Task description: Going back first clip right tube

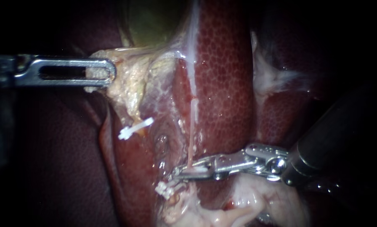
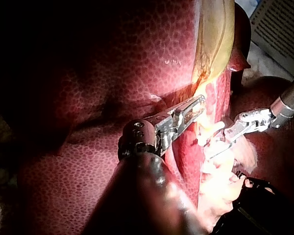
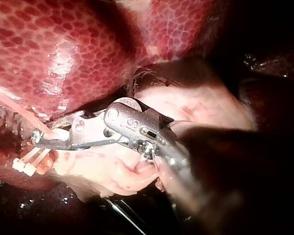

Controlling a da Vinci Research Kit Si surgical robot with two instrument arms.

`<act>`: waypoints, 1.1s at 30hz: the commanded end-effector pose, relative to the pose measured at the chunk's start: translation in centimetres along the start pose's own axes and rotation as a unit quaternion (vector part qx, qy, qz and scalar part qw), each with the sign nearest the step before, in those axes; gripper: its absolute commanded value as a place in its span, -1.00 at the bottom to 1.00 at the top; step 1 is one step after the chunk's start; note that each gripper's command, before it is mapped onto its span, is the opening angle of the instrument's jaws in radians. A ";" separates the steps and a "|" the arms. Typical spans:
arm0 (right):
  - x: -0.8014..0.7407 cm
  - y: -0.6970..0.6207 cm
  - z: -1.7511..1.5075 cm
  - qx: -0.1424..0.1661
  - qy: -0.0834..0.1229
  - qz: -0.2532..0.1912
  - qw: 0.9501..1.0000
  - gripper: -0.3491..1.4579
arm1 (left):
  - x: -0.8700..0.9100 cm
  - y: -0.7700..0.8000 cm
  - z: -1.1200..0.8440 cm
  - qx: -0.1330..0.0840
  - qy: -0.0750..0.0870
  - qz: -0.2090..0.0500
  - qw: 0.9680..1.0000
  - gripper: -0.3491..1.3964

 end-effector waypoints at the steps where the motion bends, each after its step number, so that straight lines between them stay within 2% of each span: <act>1: 0.01 -0.01 0.00 0.000 0.000 0.000 1.000 -1.00 | 0.00 0.01 0.01 0.000 0.000 0.000 1.000 -1.00; 12: 0.03 0.00 -0.03 0.001 0.000 0.000 1.000 -1.00 | 0.00 0.01 0.01 0.000 0.000 0.000 1.000 -1.00; 13: 0.03 0.00 -0.03 0.001 -0.001 0.000 1.000 -0.91 | 0.00 0.01 0.01 0.000 0.000 0.000 1.000 -1.00; 14: 0.04 0.01 -0.03 0.002 -0.002 0.001 1.000 -0.69 | 0.00 0.01 0.01 0.000 0.000 0.000 1.000 -1.00; 17: 0.05 0.01 -0.02 -0.008 0.003 0.001 1.000 -0.33 | 0.00 0.01 0.01 0.000 0.000 0.000 1.000 -1.00; 20: 0.07 0.01 -0.03 -0.027 0.014 -0.004 1.000 -0.12 | 0.00 0.01 0.01 0.000 0.000 0.000 1.000 -1.00; 26: 0.17 0.00 -0.10 -0.036 0.020 -0.027 0.999 0.02 | 0.00 0.01 0.01 0.000 0.000 0.000 1.000 -1.00; 28: 0.23 -0.01 -0.15 -0.055 0.029 -0.036 0.997 0.05 | 0.00 0.01 0.01 0.000 0.000 0.000 1.000 -1.00; 33: 0.33 -0.04 -0.41 -0.060 0.033 -0.060 0.996 0.05 | 0.00 0.01 0.01 0.000 0.000 0.000 1.000 -1.00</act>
